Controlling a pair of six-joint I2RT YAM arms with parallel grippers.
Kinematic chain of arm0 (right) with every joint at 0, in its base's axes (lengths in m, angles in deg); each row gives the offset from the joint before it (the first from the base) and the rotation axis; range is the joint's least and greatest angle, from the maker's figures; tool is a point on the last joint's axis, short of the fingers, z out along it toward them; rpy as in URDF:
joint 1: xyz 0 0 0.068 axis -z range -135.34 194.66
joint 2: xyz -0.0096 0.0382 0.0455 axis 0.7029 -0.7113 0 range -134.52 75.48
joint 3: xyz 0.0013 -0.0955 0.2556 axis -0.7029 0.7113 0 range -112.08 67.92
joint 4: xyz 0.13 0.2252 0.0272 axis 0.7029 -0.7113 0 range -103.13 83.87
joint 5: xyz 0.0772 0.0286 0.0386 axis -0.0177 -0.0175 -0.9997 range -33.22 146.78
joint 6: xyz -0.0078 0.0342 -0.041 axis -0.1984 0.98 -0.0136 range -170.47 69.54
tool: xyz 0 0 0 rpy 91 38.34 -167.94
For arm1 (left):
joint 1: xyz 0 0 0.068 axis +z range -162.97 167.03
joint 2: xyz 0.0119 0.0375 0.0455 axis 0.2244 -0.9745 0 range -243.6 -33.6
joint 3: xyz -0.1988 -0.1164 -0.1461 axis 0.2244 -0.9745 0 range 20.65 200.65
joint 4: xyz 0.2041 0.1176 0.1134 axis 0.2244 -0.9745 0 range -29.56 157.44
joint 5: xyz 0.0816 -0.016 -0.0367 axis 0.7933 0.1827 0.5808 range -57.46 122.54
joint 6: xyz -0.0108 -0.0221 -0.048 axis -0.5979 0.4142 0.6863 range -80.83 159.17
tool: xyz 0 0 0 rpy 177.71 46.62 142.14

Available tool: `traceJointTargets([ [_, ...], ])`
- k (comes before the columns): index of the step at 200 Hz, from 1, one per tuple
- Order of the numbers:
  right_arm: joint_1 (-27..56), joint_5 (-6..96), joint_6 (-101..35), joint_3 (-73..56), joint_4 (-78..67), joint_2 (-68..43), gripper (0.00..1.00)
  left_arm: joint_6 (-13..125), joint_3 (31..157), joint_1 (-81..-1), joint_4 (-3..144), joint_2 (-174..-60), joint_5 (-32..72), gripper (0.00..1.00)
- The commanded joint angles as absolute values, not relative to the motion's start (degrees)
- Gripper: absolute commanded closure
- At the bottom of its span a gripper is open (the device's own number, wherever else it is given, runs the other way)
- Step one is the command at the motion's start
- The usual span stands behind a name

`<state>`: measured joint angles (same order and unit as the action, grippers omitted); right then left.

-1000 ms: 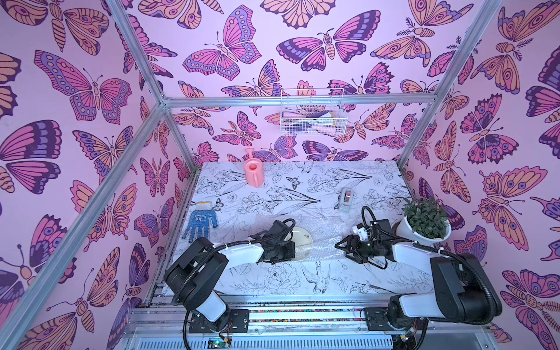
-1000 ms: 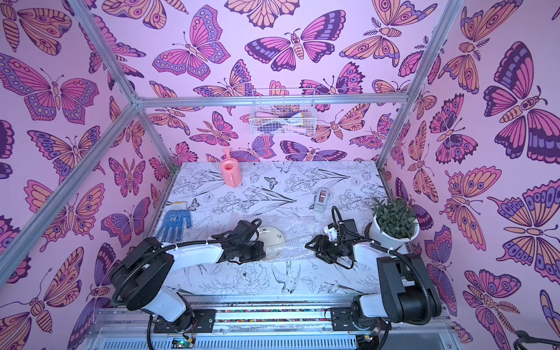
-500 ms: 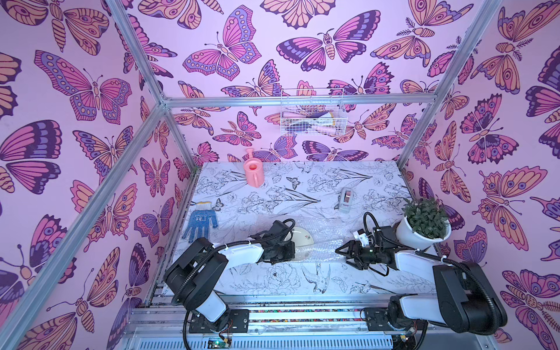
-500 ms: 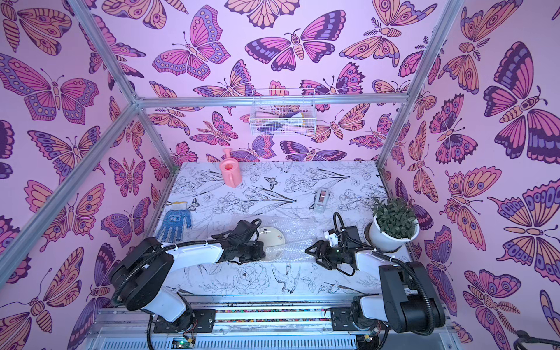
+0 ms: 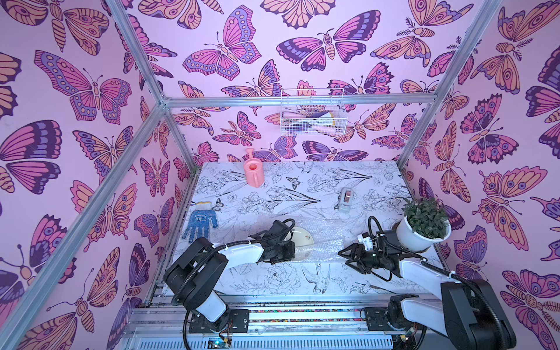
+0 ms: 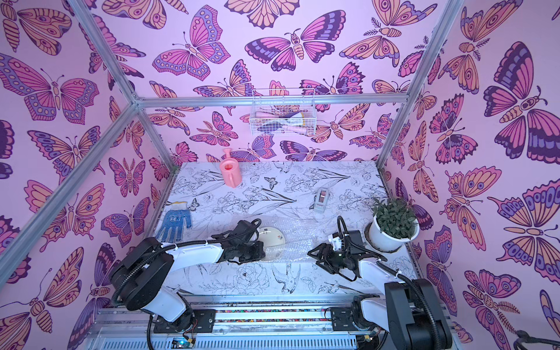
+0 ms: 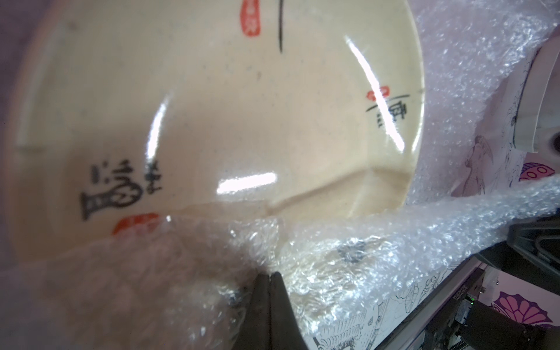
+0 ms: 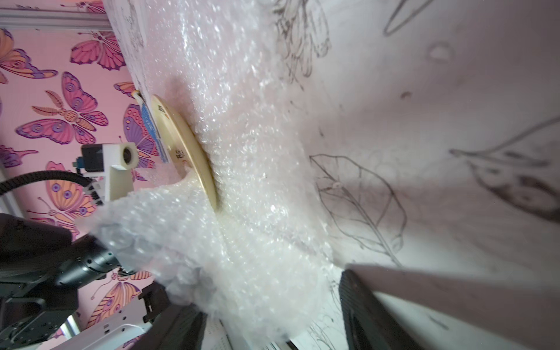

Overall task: Wrap dinner plates in bubble wrap
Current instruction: Wrap the plate in the bubble wrap.

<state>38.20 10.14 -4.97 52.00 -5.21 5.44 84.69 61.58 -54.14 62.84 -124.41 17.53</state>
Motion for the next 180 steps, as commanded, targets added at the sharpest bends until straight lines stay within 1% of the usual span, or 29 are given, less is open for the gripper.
traceJointTargets([
  [1, 38.3, 10.9, 0.0, 55.1, -0.7, -0.1, 0.31, 84.4, 60.9, -53.7, 57.1, -125.8, 19.5, 1.00],
  [11, 38.3, 10.9, -0.1, 54.6, 0.5, -2.0, 0.33, 84.4, 61.0, -53.6, 56.9, -125.9, 19.5, 1.00],
  [26, 38.4, 12.8, -0.1, 54.2, 1.2, -2.8, 0.39, 84.3, 61.1, -53.6, 56.7, -125.9, 19.6, 1.00],
  [59, 38.4, 16.0, 0.0, 53.5, -0.9, 1.9, 0.56, 84.2, 60.8, -53.3, 56.5, -125.4, 20.1, 1.00],
  [99, 38.3, 13.0, 2.6, 51.6, -1.6, 6.9, 0.86, 84.0, 60.7, -53.0, 56.5, -125.5, 20.0, 1.00],
  [113, 38.2, 12.8, 3.5, 50.4, -3.2, 9.2, 0.93, 83.9, 61.0, -53.0, 56.5, -125.8, 19.6, 1.00],
  [134, 37.9, 12.3, 4.9, 48.2, -5.2, 12.2, 1.00, 83.7, 61.3, -53.0, 56.5, -126.4, 19.2, 1.00],
  [155, 36.4, 12.3, 6.2, 45.7, -6.1, 13.5, 1.00, 83.7, 61.4, -53.0, 56.5, -126.5, 19.2, 1.00],
  [180, 32.5, 13.7, 8.1, 42.4, -5.1, 12.7, 1.00, 83.7, 61.4, -53.0, 56.5, -126.7, 19.1, 1.00],
])
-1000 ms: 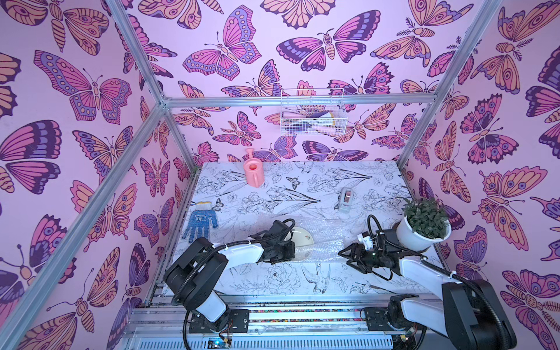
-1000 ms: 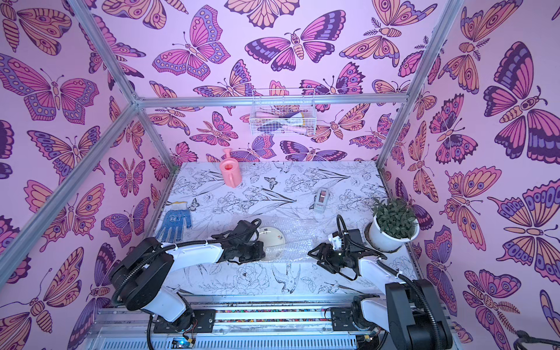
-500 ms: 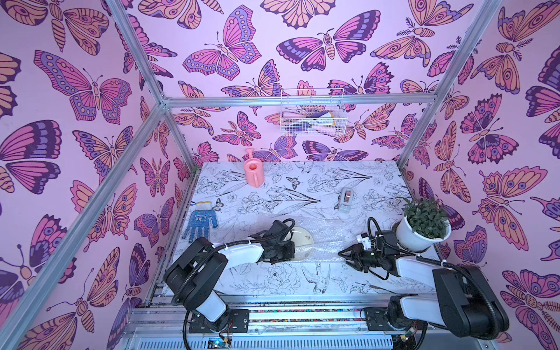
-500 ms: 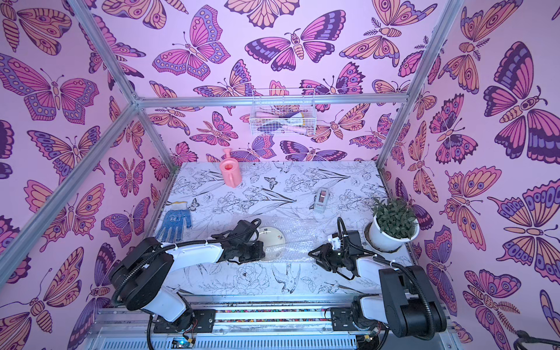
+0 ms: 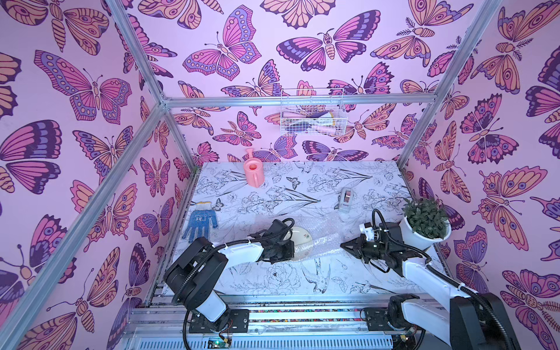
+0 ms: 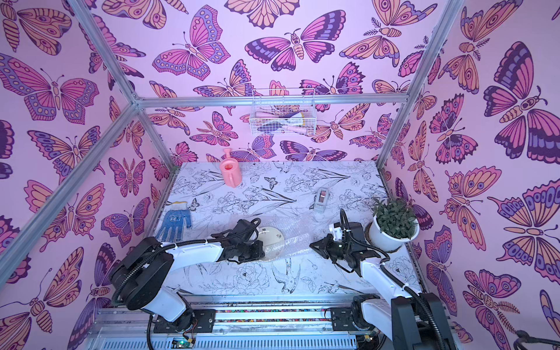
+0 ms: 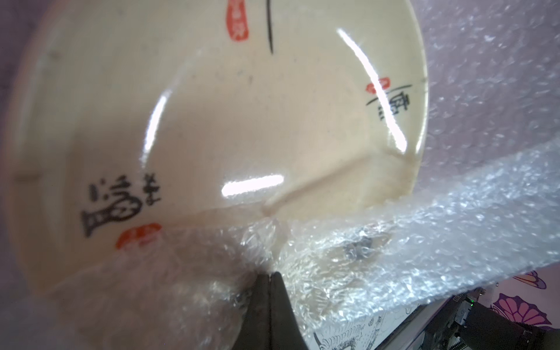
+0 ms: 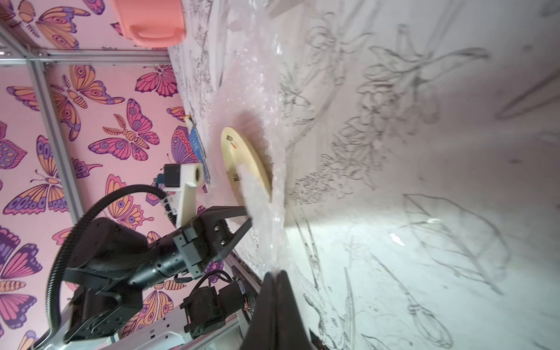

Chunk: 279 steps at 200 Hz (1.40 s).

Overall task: Wrap dinner plates in bubble wrap
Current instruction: Wrap the plate in the bubble wrap.

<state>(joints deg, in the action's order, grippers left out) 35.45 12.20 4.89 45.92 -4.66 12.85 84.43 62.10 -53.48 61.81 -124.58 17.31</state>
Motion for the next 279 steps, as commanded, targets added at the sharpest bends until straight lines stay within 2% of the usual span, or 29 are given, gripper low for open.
traceJointTargets([
  [1, 32.4, 13.7, 8.2, 42.3, -5.0, 12.6, 1.00, 83.7, 61.4, -53.0, 56.5, -126.7, 19.1, 1.00],
  [49, 22.2, 18.1, 12.6, 34.1, 1.2, 5.8, 1.00, 83.6, 61.4, -53.0, 56.5, -126.8, 19.0, 1.00],
  [136, 7.5, 22.9, 18.4, 22.7, 19.9, -20.1, 1.00, 83.5, 61.3, -52.9, 56.5, -126.8, 19.1, 1.00],
  [181, 4.2, 22.8, 23.0, 20.7, 30.4, -32.3, 1.00, 83.4, 61.4, -52.8, 56.5, -126.9, 19.0, 1.00],
  [233, 3.7, 24.8, 21.1, 20.5, 28.0, -37.4, 1.00, 82.9, 61.7, -52.7, 55.5, -125.2, 19.9, 1.00],
  [279, 3.7, 25.5, 18.4, 21.3, 24.4, -38.0, 1.00, 80.4, 62.9, -52.0, 50.6, -117.5, 24.5, 1.00],
])
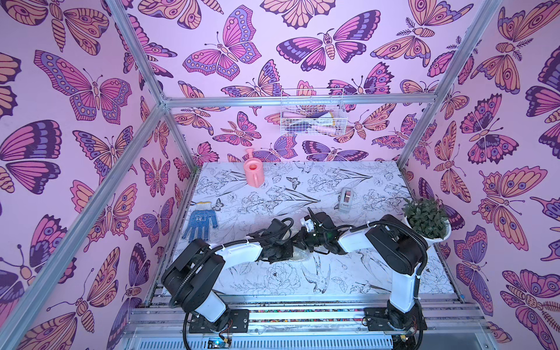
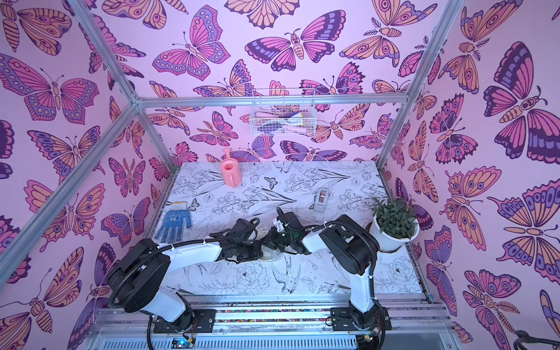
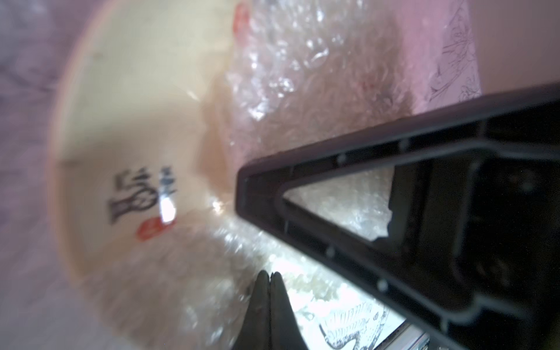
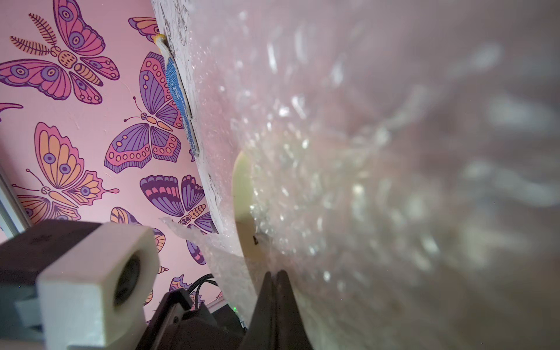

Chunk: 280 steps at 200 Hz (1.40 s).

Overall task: Wrap dinner plates in bubble wrap
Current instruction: Wrap the plate in the bubble wrap.

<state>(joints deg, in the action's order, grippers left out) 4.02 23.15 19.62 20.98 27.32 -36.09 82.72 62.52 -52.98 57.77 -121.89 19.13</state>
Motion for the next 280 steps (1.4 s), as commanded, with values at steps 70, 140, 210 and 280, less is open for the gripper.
traceJointTargets([
  [70, 3.8, 25.2, 17.2, 20.4, 22.3, -36.4, 1.00, 76.3, 65.5, -48.1, 48.6, -122.8, 22.4, 1.00],
  [140, 1.2, 21.0, 21.7, 18.0, 26.2, -35.0, 1.00, 76.3, 65.2, -48.1, 49.7, -125.0, 21.9, 1.00],
  [210, -0.3, 19.2, 25.1, 19.7, 31.5, -42.1, 1.00, 76.5, 64.4, -48.1, 50.4, -124.5, 21.9, 1.00],
  [280, 0.0, 19.6, 19.2, 19.8, 22.3, -39.3, 1.00, 75.9, 72.5, -45.8, 47.9, -121.4, 20.7, 1.00],
])
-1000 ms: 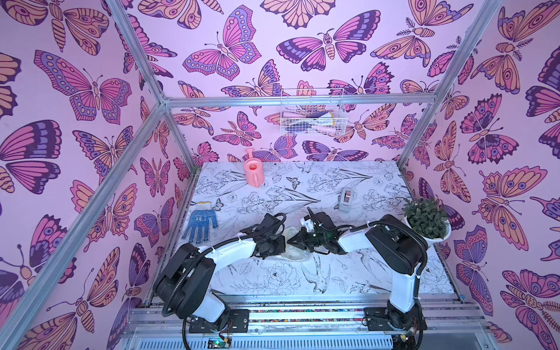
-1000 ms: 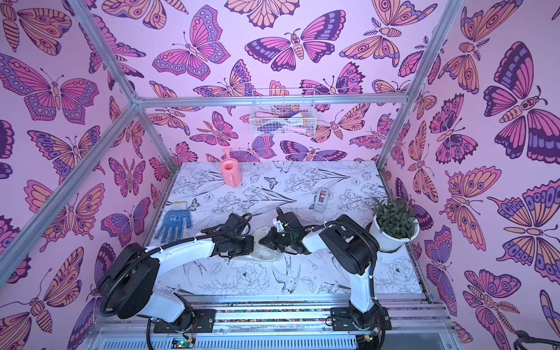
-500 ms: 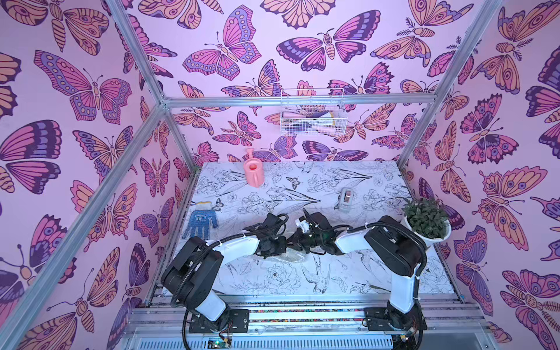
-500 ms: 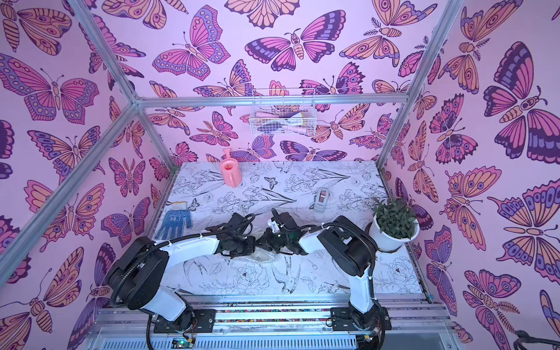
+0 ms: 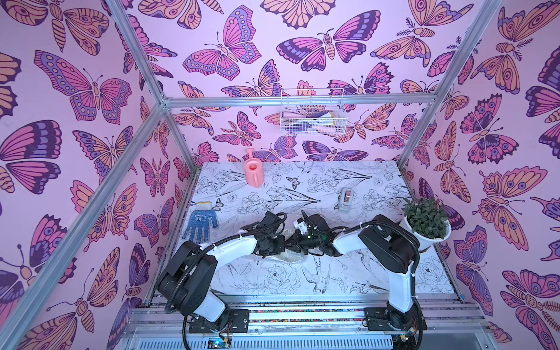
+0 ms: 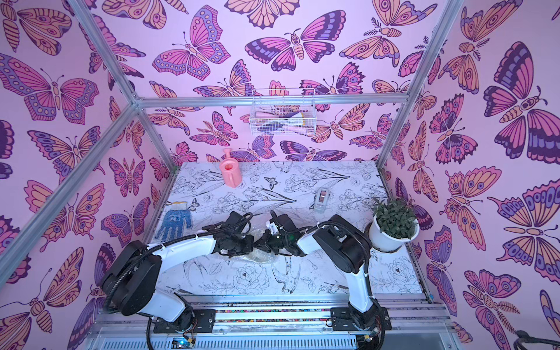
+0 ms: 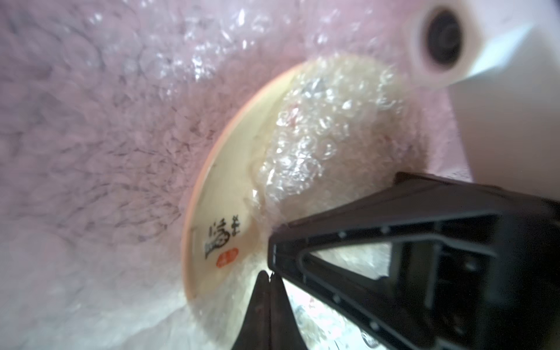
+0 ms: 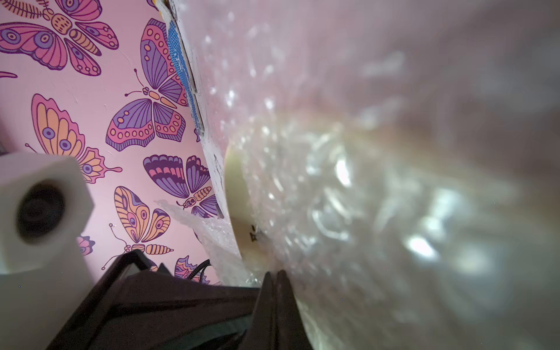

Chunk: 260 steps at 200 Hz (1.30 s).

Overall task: Wrap dinner plates in bubble wrap
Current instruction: Wrap the plate in the bubble wrap.

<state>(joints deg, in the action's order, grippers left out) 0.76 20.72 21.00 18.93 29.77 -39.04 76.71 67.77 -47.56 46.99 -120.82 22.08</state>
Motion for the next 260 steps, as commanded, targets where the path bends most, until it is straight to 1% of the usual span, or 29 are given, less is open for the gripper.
traceJointTargets([
  [1, 0.0, 19.6, 19.2, 19.8, 22.3, -39.3, 1.00, 75.9, 72.7, -45.7, 47.9, -121.4, 20.5, 1.00],
  [44, 0.0, 19.6, 18.8, 19.5, 21.6, -39.0, 1.00, 74.6, 79.5, -44.3, 48.2, -128.8, 15.3, 0.90],
  [52, 0.0, 19.6, 18.7, 19.5, 21.5, -39.0, 1.00, 74.2, 80.6, -44.3, 48.2, -130.2, 14.3, 0.91],
  [74, 0.1, 19.6, 18.6, 19.4, 21.3, -39.0, 1.00, 74.7, 81.2, -44.3, 47.8, -133.0, 14.1, 1.00],
  [117, 0.1, 19.6, 18.3, 18.9, 20.9, -39.0, 1.00, 75.3, 79.1, -44.3, 47.8, -136.2, 11.1, 1.00],
  [136, 0.1, 21.2, 18.0, 18.7, 20.4, -38.9, 1.00, 75.1, 77.4, -44.3, 47.8, -136.9, 11.9, 1.00],
  [159, 0.1, 22.5, 14.5, 17.1, 14.5, -36.0, 1.00, 73.8, 76.3, -44.2, 47.3, -137.6, 13.7, 1.00],
  [169, 0.1, 22.7, 12.7, 16.2, 11.3, -33.8, 0.89, 73.1, 76.2, -44.3, 46.9, -137.9, 14.4, 1.00],
  [176, 0.2, 23.0, 11.5, 15.5, 8.8, -32.2, 0.77, 72.6, 76.1, -44.3, 46.6, -138.1, 14.9, 1.00],
  [184, 0.4, 23.2, 10.1, 14.7, 6.1, -29.9, 0.68, 72.1, 76.3, -44.3, 46.0, -138.4, 15.5, 1.00],
  [193, 0.7, 23.2, 8.4, 14.0, 3.0, -27.4, 0.61, 71.7, 76.5, -44.3, 45.3, -138.6, 16.4, 1.00],
  [204, 1.2, 23.0, 7.0, 13.7, 0.2, -24.8, 0.58, 71.1, 76.5, -44.2, 45.0, -138.7, 16.9, 1.00],
  [218, 1.7, 23.6, 5.2, 14.0, -3.6, -21.6, 0.58, 70.6, 76.9, -44.2, 44.7, -139.0, 17.0, 1.00],
  [228, 2.0, 24.2, 3.8, 14.3, -6.1, -19.9, 0.60, 70.4, 77.2, -44.2, 44.4, -139.2, 16.9, 1.00],
  [235, 2.1, 24.6, 3.2, 14.8, -7.4, -19.1, 0.64, 70.2, 77.4, -44.2, 44.3, -139.2, 16.9, 1.00],
  [244, 2.2, 25.2, 2.6, 15.5, -8.5, -18.7, 0.71, 70.2, 77.6, -44.2, 44.2, -139.2, 17.0, 1.00],
  [260, 2.1, 25.2, 2.0, 16.8, -8.1, -20.0, 0.82, 70.4, 77.8, -44.2, 44.2, -138.6, 16.9, 1.00],
])
